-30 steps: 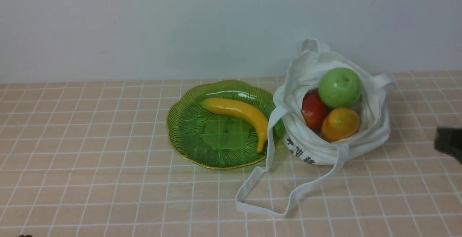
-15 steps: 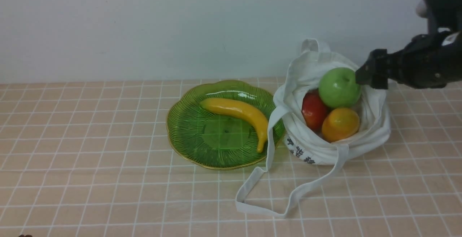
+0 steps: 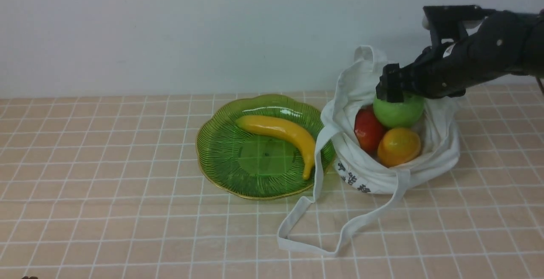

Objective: Take the fruit out of the bag on the brown coffee tablecloth and place them on the plate.

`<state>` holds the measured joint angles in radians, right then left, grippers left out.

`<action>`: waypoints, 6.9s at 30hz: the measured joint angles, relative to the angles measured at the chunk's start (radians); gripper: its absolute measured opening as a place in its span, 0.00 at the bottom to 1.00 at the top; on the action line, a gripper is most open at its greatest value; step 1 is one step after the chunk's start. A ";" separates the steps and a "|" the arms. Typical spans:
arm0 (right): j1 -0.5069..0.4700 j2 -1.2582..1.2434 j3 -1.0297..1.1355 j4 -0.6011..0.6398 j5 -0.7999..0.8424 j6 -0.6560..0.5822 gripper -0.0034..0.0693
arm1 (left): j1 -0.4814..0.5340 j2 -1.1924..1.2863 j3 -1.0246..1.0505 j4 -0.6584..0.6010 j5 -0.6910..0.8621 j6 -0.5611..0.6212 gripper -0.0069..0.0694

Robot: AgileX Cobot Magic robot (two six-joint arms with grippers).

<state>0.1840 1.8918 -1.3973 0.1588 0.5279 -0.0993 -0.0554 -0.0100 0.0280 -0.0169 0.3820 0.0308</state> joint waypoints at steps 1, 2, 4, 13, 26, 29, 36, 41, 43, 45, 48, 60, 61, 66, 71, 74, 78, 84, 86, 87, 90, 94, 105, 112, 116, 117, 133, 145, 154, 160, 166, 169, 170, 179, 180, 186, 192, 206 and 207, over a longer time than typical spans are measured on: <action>0.000 0.009 -0.002 -0.012 -0.010 0.013 1.00 | 0.000 0.000 0.000 0.000 0.000 0.000 0.08; 0.000 0.013 -0.005 -0.024 -0.020 0.023 1.00 | 0.000 0.000 0.000 0.000 0.000 0.000 0.08; 0.000 0.021 -0.011 -0.038 -0.031 0.038 1.00 | 0.000 0.000 0.000 0.000 0.000 0.000 0.08; 0.000 0.027 -0.014 -0.050 -0.031 0.043 0.89 | 0.000 0.000 0.000 0.000 0.000 0.000 0.08; 0.000 -0.160 -0.006 -0.041 0.096 0.009 0.89 | 0.000 0.000 0.000 0.000 0.000 0.000 0.08; 0.011 -0.229 -0.006 0.050 0.098 -0.004 0.89 | 0.000 0.000 0.000 0.000 0.000 0.000 0.08; 0.179 -0.202 -0.007 0.350 0.110 -0.221 0.89 | 0.000 0.000 0.000 0.000 0.000 0.000 0.08; 0.318 -0.086 -0.007 0.452 0.010 -0.350 0.89 | 0.000 0.000 0.000 0.000 0.000 0.000 0.08; 0.347 -0.045 -0.007 0.459 -0.036 -0.383 0.89 | 0.000 0.000 0.000 0.000 0.000 0.000 0.08; 0.369 -0.014 -0.007 0.463 -0.074 -0.406 0.89 | 0.000 0.000 0.000 0.000 0.000 0.000 0.08; 0.382 0.032 -0.007 0.469 -0.130 -0.424 0.89 | 0.000 0.000 0.000 0.000 0.000 0.000 0.08; 0.382 0.081 -0.007 0.477 -0.243 -0.429 1.00 | 0.000 0.000 0.000 0.000 0.000 0.000 0.08; 0.382 0.081 -0.007 0.477 -0.246 -0.429 1.00 | 0.000 0.000 0.000 0.000 0.000 0.000 0.08; 0.376 0.076 -0.007 0.474 -0.223 -0.431 1.00 | 0.000 0.000 0.000 0.000 0.000 0.000 0.08; 0.338 -0.011 -0.034 0.413 -0.043 -0.428 0.96 | 0.000 0.000 0.000 0.000 0.000 0.000 0.08; 0.291 -0.113 -0.099 0.361 0.137 -0.394 0.82 | 0.000 0.000 0.000 0.000 0.000 0.000 0.08; 0.237 -0.243 -0.184 0.310 0.367 -0.329 0.55 | 0.000 0.000 0.000 0.000 0.000 0.000 0.08; 0.132 -0.471 -0.161 0.247 0.637 -0.263 0.10 | 0.000 0.000 0.000 0.000 0.000 0.000 0.08; 0.104 -0.566 -0.088 0.239 0.651 -0.253 0.05 | 0.000 0.000 0.000 0.000 0.000 0.000 0.08; 0.091 -0.627 -0.032 0.237 0.650 -0.252 0.04 | 0.000 0.000 0.000 0.000 0.000 0.000 0.08; 0.077 -0.780 0.125 0.228 0.609 -0.253 0.03 | 0.000 0.000 0.000 0.000 0.000 0.000 0.08; 0.073 -1.012 0.391 0.199 0.486 -0.283 0.03 | 0.000 0.000 0.000 0.000 0.000 0.000 0.08; 0.073 -1.454 0.990 0.308 -0.108 -0.294 0.03 | 0.000 0.000 0.000 0.000 0.000 0.000 0.08; 0.073 -1.481 1.040 0.396 -0.203 -0.294 0.03 | 0.000 0.000 0.000 0.000 0.000 0.000 0.08; 0.073 -1.481 1.043 0.397 -0.200 -0.294 0.03 | 0.000 0.000 0.000 0.000 0.000 0.000 0.08; 0.073 -1.481 1.043 0.397 -0.198 -0.294 0.03 | 0.000 0.000 0.000 0.000 0.000 0.000 0.08; 0.073 -1.481 1.047 0.391 -0.215 -0.294 0.03 | 0.000 0.000 0.000 0.000 0.000 0.000 0.08; 0.030 -1.714 1.263 -0.029 -0.303 0.069 0.03 | 0.000 0.000 0.000 0.000 0.000 0.000 0.08; -0.160 -1.900 1.421 -0.059 -0.286 0.140 0.03 | 0.000 0.000 0.000 0.000 0.000 0.000 0.08; -0.146 -1.900 1.427 -0.062 -0.187 0.140 0.03 | 0.000 0.000 0.000 0.000 0.000 0.000 0.08; -0.077 -1.900 1.424 -0.081 -0.168 0.140 0.03 | 0.000 0.000 0.000 0.000 0.000 0.000 0.08; -0.071 -1.900 1.423 -0.084 -0.165 0.140 0.03 | 0.000 0.000 0.000 0.000 0.000 0.000 0.08; -0.071 -1.900 1.423 -0.084 -0.165 0.140 0.03 | 0.000 0.000 0.000 0.000 0.000 0.000 0.08; -0.069 -1.900 1.423 -0.084 -0.164 0.140 0.03 | 0.000 0.000 0.000 0.000 0.000 0.000 0.08; -0.069 -1.900 1.423 -0.084 -0.164 0.140 0.03 | 0.000 0.000 0.000 0.000 0.000 0.000 0.08; -0.069 -1.900 1.423 -0.084 -0.164 0.140 0.03 | 0.000 0.000 0.000 0.000 0.000 0.000 0.08; -0.069 -1.900 1.423 -0.084 -0.164 0.140 0.03 | 0.000 0.000 0.000 0.000 0.000 0.000 0.08; -0.069 -1.900 1.423 -0.084 -0.164 0.141 0.03 | 0.000 0.000 0.000 0.000 0.000 0.000 0.08; -0.069 -1.900 1.423 -0.084 -0.164 0.141 0.03 | 0.000 0.000 0.000 0.000 0.000 0.000 0.08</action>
<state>0.1149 -0.0081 0.0254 0.0745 0.3637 0.0413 -0.0554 -0.0100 0.0280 -0.0169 0.3820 0.0308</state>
